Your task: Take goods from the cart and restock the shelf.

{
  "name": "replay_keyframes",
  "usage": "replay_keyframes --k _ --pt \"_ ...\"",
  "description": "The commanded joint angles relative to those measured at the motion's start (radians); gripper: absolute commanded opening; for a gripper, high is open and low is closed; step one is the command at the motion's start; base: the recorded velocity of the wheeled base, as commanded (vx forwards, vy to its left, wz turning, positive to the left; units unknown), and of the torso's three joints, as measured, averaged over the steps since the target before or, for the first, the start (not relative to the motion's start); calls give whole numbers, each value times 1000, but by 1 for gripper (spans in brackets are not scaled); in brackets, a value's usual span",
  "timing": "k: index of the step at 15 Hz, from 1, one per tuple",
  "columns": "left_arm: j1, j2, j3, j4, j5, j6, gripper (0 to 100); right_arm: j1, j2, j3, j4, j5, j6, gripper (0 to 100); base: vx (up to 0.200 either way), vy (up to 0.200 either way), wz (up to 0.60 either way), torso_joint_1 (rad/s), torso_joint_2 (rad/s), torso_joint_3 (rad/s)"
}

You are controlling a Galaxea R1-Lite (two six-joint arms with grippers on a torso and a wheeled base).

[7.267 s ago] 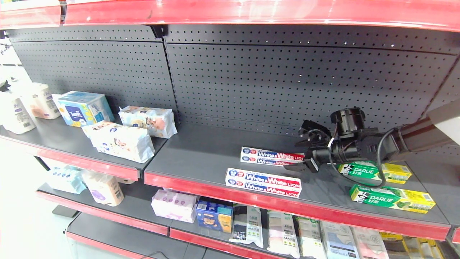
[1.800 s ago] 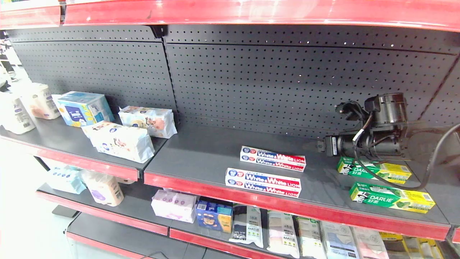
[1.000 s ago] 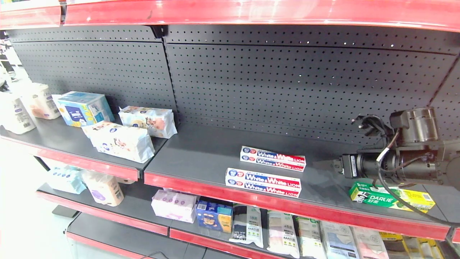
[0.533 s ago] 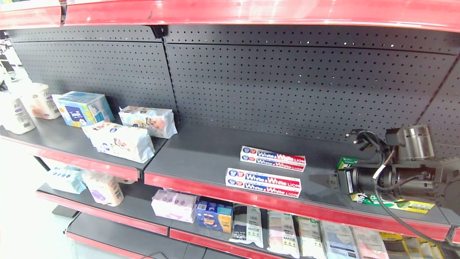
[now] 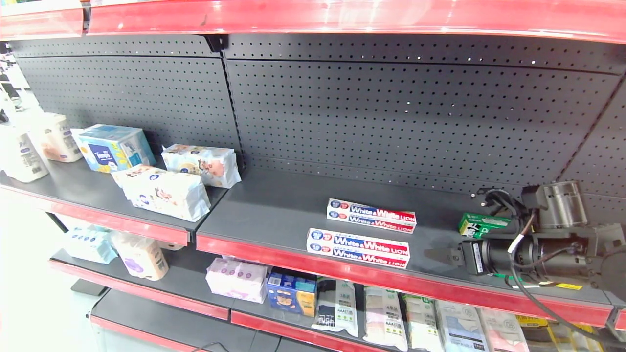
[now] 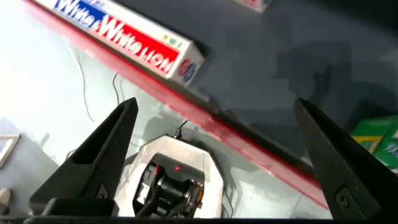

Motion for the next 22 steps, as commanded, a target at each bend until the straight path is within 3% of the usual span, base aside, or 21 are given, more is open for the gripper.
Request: replay_keyframes --k 1,10,22 --pt "0 1 0 0 0 0 100 -17 58 -41 -1 -5 6 100 0 0 0 0 0 0" --pt "0 1 0 0 0 0 100 87 179 -123 -22 -108 29 100 0 0 0 0 0 0" --pt "0 1 0 0 0 0 100 83 213 -165 -19 -191 135 100 0 0 0 0 0 0"
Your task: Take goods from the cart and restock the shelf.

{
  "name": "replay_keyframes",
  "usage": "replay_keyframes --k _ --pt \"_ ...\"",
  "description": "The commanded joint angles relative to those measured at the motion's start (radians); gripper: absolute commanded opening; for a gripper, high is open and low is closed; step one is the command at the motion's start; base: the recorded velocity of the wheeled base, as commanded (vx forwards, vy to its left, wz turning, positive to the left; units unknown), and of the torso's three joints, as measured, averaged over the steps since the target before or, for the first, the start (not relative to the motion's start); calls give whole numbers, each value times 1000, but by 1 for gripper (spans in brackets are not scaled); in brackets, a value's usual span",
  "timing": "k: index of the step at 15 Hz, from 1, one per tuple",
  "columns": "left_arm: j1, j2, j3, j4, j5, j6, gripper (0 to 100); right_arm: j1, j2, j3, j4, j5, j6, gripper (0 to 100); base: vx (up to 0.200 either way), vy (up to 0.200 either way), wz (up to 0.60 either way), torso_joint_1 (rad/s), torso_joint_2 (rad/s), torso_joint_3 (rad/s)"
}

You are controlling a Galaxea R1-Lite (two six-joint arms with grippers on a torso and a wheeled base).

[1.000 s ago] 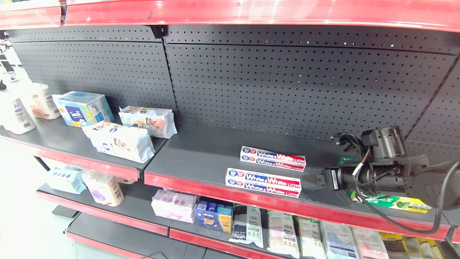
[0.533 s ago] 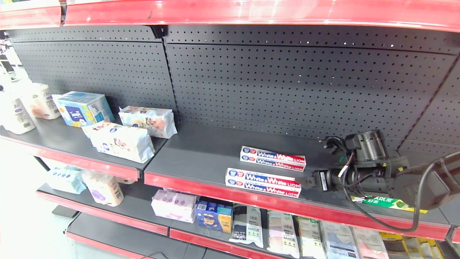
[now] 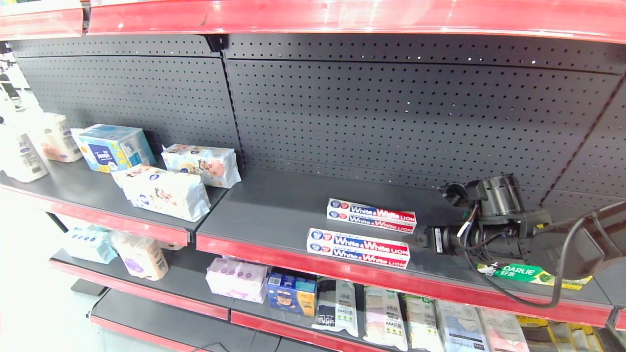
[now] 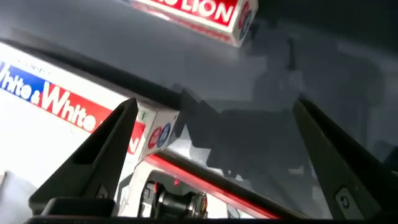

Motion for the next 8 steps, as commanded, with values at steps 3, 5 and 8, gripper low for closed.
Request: replay_keyframes --k 3,5,8 --pt "1 1 2 0 0 0 100 4 28 -15 0 -53 -2 100 0 0 0 0 0 0" --pt "1 1 2 0 0 0 100 4 31 -17 0 -58 -5 100 0 0 0 0 0 0" --pt "1 1 0 0 0 0 100 4 34 -18 0 -60 -5 100 0 0 0 0 0 0"
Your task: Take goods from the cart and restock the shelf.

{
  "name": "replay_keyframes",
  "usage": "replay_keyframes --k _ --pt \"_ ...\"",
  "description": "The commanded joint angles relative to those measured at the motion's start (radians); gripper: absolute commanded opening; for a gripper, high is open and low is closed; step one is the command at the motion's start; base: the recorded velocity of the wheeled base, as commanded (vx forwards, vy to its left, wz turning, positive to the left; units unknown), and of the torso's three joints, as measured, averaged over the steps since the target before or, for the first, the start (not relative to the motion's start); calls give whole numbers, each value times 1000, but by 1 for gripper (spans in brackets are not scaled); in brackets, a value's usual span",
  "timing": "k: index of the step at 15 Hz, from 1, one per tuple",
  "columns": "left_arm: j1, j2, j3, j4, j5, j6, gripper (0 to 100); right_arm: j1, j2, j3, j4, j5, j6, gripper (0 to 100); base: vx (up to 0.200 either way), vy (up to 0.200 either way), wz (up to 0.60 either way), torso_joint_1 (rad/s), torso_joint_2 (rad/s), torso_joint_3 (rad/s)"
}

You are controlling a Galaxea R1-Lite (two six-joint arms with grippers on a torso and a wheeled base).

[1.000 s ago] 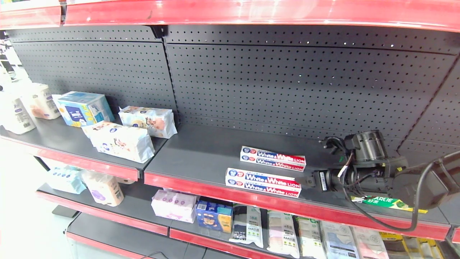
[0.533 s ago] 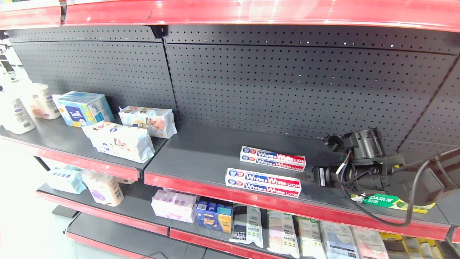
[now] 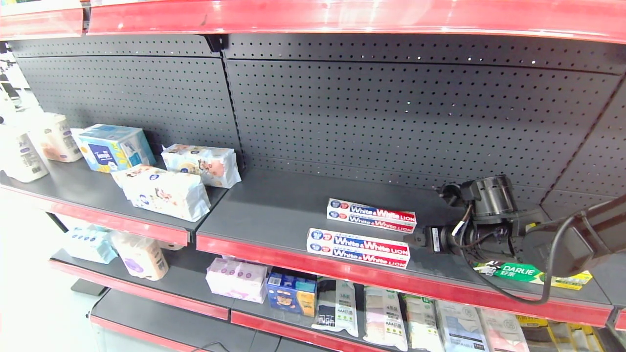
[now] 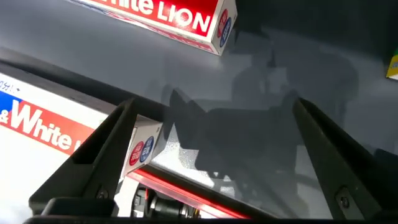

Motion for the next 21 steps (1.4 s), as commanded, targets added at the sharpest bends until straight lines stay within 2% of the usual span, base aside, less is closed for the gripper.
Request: replay_keyframes --k 1,14,18,21 --pt "-1 1 0 0 0 0 100 0 6 2 1 0 -1 100 0 0 0 0 0 0" --pt "-1 1 0 0 0 0 100 -1 -6 11 0 -2 -3 100 0 0 0 0 0 0" --pt "1 1 0 0 0 0 100 -75 -17 -38 -8 -8 -3 100 0 0 0 0 0 0" --pt "1 1 0 0 0 0 100 -87 -68 8 -8 20 2 100 0 0 0 0 0 0"
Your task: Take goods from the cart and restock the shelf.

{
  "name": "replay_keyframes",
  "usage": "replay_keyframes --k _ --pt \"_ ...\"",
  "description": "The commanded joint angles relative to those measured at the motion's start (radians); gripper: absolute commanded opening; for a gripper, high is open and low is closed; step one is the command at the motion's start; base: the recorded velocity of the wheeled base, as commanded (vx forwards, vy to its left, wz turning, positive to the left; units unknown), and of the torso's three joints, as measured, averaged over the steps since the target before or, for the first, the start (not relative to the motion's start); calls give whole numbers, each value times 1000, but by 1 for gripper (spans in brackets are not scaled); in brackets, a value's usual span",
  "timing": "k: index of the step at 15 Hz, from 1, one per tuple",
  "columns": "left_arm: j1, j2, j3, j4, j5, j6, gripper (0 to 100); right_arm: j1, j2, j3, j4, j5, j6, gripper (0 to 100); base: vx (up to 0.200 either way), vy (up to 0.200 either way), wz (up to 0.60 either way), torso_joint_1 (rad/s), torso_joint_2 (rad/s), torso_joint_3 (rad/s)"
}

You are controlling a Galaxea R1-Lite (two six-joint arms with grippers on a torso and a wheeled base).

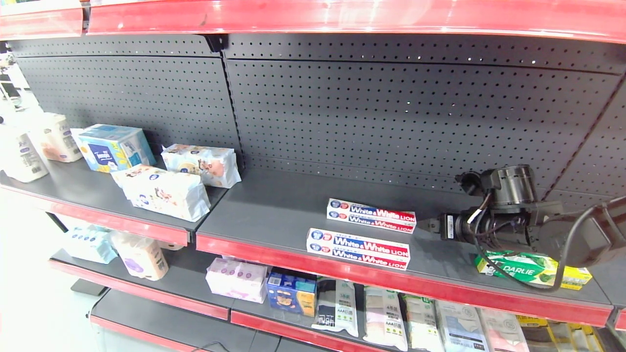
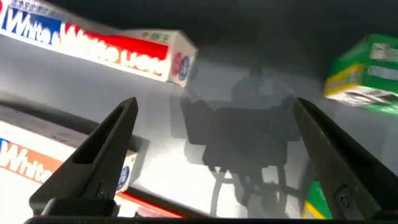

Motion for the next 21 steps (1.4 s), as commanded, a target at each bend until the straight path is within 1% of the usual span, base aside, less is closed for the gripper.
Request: replay_keyframes --k 1,4,7,9,11,12,13,17,18,21 --pt "1 1 -1 0 0 0 100 -6 -58 46 -1 22 -10 100 0 0 0 0 0 0" --pt "-1 1 1 0 0 0 100 5 -103 98 -1 45 -41 100 0 0 0 0 0 0" --pt "1 1 -1 0 0 0 100 34 -163 100 -2 48 5 100 0 0 0 0 0 0" --pt "1 1 -1 0 0 0 100 39 -178 111 -2 53 5 100 0 0 0 0 0 0" --pt "1 1 -1 0 0 0 100 51 -121 106 -8 30 -4 100 0 0 0 0 0 0" --pt "-1 1 -1 0 0 0 100 45 -37 77 -59 -27 8 100 0 0 0 0 0 0" --pt "1 1 -1 0 0 0 100 45 -6 57 -70 -58 14 100 0 0 0 0 0 0" --pt "1 1 -1 0 0 0 100 63 49 0 -73 -78 40 100 0 0 0 0 0 0" --pt "1 1 -1 0 0 0 100 58 61 -14 -74 -96 48 100 0 0 0 0 0 0" --pt "-1 1 -1 0 0 0 100 12 58 -17 -74 -99 56 100 0 0 0 0 0 0"
